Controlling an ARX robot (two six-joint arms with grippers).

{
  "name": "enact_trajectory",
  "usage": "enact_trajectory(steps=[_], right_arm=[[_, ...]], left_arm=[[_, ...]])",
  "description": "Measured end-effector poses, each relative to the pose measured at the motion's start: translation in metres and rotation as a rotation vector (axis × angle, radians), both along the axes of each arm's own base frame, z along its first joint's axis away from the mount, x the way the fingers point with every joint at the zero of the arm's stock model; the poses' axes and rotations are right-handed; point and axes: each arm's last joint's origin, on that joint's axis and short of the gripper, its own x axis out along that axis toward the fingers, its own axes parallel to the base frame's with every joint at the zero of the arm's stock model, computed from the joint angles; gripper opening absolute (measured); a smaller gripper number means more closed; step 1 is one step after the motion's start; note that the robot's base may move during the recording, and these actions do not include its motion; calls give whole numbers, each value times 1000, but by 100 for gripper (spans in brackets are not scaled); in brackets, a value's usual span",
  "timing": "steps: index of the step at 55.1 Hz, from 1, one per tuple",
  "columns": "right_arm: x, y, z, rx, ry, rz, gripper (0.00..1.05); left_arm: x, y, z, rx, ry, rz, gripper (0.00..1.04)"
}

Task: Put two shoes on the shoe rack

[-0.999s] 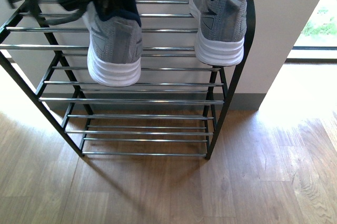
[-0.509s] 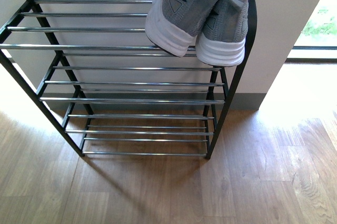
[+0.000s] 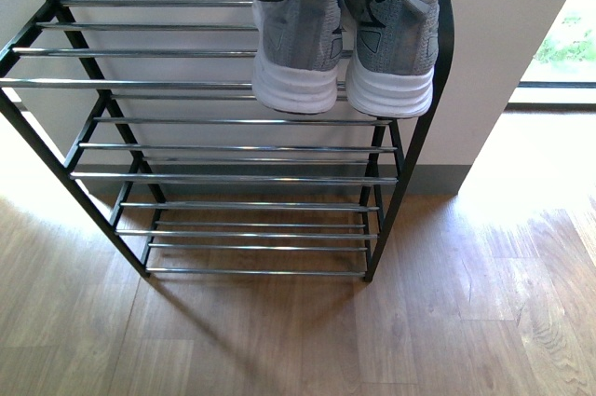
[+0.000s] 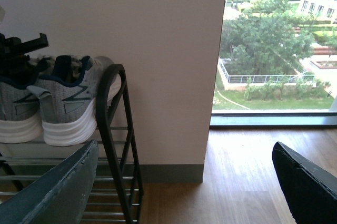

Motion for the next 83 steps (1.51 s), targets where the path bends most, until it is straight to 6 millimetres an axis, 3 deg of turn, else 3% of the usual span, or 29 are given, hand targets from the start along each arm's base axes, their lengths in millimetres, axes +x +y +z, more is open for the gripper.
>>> enact_trajectory(steps=[10, 12, 24, 33, 40, 42, 47, 53, 60, 68, 83], right_arm=[[0, 0, 0, 0, 0, 0, 96], [0, 0, 0, 0, 0, 0, 96], [0, 0, 0, 0, 0, 0, 96], [0, 0, 0, 0, 0, 0, 96], [0, 0, 0, 0, 0, 0, 96], [0, 0, 0, 0, 0, 0, 96], [0, 0, 0, 0, 0, 1, 96], [0, 0, 0, 0, 0, 0, 96], [0, 0, 0, 0, 0, 0, 96], [0, 0, 0, 0, 0, 0, 96], [0, 0, 0, 0, 0, 0, 96]], left_arm=[[0, 6, -5, 46, 9, -38, 2], [0, 5, -5, 56, 3, -48, 6], [-1, 3, 0, 29, -13, -128, 38], [-16, 12, 17, 22, -54, -148, 65], [-40, 31, 57, 67, -153, -112, 93], [-45, 35, 67, 83, -186, -97, 97], [-54, 50, 80, 157, -411, -13, 83], [-91, 100, 58, 238, -582, -4, 58], [-129, 148, 43, 282, -595, 21, 33], [-167, 177, 24, 296, -575, -13, 2], [-221, 215, 8, 301, -577, -9, 1]])
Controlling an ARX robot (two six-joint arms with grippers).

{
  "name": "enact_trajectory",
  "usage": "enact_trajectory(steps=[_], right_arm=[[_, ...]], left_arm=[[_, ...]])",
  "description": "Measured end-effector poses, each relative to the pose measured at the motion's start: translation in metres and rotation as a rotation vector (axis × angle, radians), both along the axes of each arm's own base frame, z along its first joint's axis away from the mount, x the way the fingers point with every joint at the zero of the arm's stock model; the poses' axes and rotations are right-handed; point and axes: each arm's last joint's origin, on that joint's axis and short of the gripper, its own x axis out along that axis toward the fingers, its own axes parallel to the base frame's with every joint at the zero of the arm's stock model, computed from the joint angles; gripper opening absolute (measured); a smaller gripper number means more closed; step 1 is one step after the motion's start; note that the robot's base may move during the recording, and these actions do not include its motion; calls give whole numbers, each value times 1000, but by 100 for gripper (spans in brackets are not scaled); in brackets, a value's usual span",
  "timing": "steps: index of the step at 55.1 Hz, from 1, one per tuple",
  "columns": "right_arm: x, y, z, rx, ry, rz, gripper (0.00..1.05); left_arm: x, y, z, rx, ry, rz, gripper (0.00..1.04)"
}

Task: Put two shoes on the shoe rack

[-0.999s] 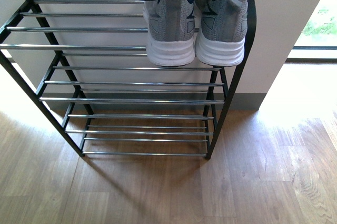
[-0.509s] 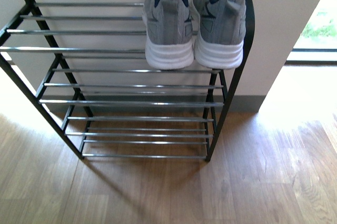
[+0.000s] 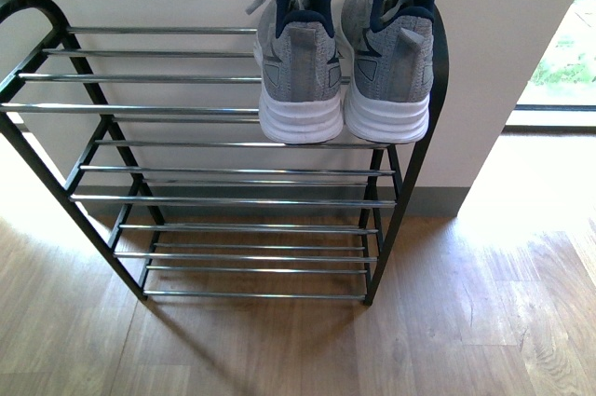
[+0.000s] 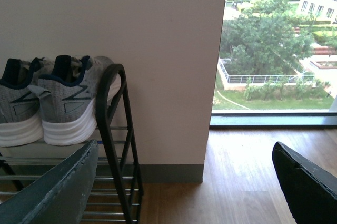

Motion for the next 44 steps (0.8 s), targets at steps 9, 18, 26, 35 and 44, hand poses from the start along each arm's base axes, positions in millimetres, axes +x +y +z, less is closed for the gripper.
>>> enact_trajectory(steps=[9, 18, 26, 35, 44], right_arm=[[0, 0, 0, 0, 0, 0, 96], [0, 0, 0, 0, 0, 0, 96], [0, 0, 0, 0, 0, 0, 96], [0, 0, 0, 0, 0, 0, 96], [0, 0, 0, 0, 0, 0, 96]], left_arm=[[-23, 12, -6, 0, 4, 9, 1], [-39, 18, -13, -1, -13, 8, 1], [-53, 30, -20, 0, 8, 12, 1], [-64, 30, -18, 1, 0, 7, 1], [-73, 30, -14, 1, -11, 8, 1]])
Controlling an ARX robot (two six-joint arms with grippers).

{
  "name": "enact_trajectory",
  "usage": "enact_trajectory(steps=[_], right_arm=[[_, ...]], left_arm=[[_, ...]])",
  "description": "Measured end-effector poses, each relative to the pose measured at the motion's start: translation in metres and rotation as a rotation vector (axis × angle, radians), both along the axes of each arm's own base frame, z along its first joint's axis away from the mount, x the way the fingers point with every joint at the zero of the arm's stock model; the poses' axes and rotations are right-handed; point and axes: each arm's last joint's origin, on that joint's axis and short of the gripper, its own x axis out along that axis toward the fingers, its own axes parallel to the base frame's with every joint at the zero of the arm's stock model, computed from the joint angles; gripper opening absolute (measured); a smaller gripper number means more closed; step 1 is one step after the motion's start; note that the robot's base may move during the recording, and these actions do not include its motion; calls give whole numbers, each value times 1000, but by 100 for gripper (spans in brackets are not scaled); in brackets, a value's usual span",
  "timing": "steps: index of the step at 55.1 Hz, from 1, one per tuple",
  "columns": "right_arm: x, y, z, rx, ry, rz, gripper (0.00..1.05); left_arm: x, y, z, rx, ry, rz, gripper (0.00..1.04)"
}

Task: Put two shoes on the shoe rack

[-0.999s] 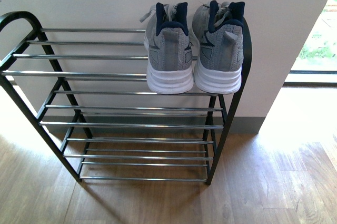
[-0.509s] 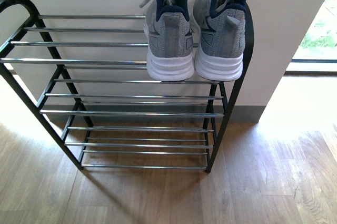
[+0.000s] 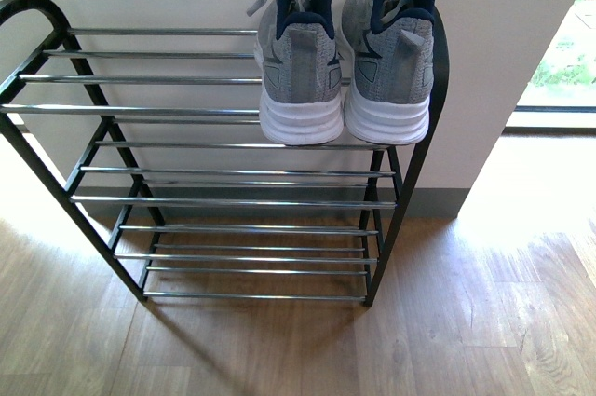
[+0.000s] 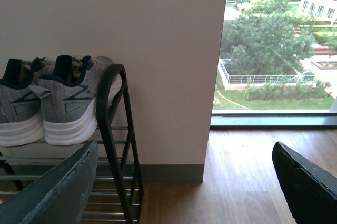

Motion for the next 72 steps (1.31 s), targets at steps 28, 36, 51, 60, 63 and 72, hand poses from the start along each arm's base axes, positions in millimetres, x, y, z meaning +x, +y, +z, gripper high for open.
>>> enact_trajectory(steps=[28, 36, 51, 60, 63, 72], right_arm=[[0, 0, 0, 0, 0, 0, 96], [0, 0, 0, 0, 0, 0, 96], [0, 0, 0, 0, 0, 0, 96], [0, 0, 0, 0, 0, 0, 96], [0, 0, 0, 0, 0, 0, 96], [0, 0, 0, 0, 0, 0, 96]], left_arm=[[-19, 0, 2, 0, -8, 0, 1], [-22, 0, 3, 0, -12, 0, 1], [-34, 0, -1, 0, 5, 0, 1], [-34, 0, -2, 0, 8, 0, 4], [-34, 0, -2, 1, 8, 1, 13], [-34, 0, -2, 1, 7, 1, 49]])
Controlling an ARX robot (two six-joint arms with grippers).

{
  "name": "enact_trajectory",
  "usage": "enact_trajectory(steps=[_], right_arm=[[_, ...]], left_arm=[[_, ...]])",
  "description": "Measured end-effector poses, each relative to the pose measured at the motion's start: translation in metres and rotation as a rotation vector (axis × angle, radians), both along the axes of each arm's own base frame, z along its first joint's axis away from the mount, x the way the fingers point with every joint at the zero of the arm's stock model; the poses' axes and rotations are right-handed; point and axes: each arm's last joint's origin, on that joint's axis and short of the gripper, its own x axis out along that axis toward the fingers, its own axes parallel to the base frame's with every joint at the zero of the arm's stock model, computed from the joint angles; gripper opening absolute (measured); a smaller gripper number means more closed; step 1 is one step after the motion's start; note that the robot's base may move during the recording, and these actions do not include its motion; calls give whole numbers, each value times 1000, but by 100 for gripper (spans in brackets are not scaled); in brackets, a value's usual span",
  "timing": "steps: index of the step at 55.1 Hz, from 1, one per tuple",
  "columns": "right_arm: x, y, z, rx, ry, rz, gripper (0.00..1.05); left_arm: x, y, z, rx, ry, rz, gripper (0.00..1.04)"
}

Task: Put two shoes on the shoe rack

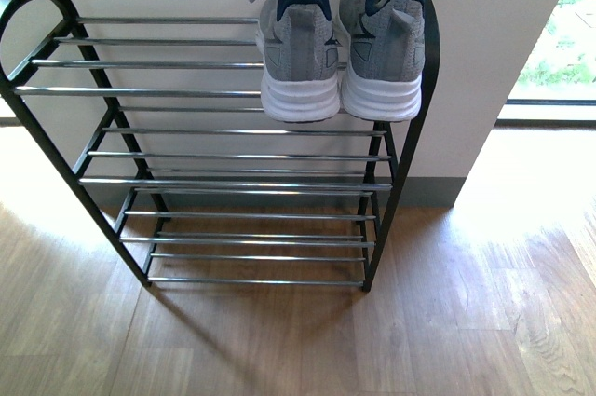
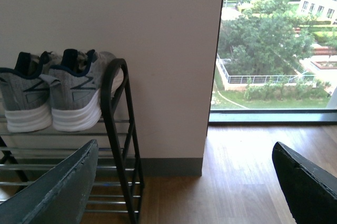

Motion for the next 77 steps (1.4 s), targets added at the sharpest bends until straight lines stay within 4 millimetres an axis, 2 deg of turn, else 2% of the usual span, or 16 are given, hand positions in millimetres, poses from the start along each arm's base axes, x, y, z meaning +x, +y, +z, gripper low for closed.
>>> enact_trajectory(steps=[17, 21, 77], right_arm=[[0, 0, 0, 0, 0, -2, 96], [0, 0, 0, 0, 0, -2, 96], [0, 0, 0, -1, 0, -2, 96]], left_arm=[[0, 0, 0, 2, 0, 0, 97], [0, 0, 0, 3, 0, 0, 95], [0, 0, 0, 3, 0, 0, 95]])
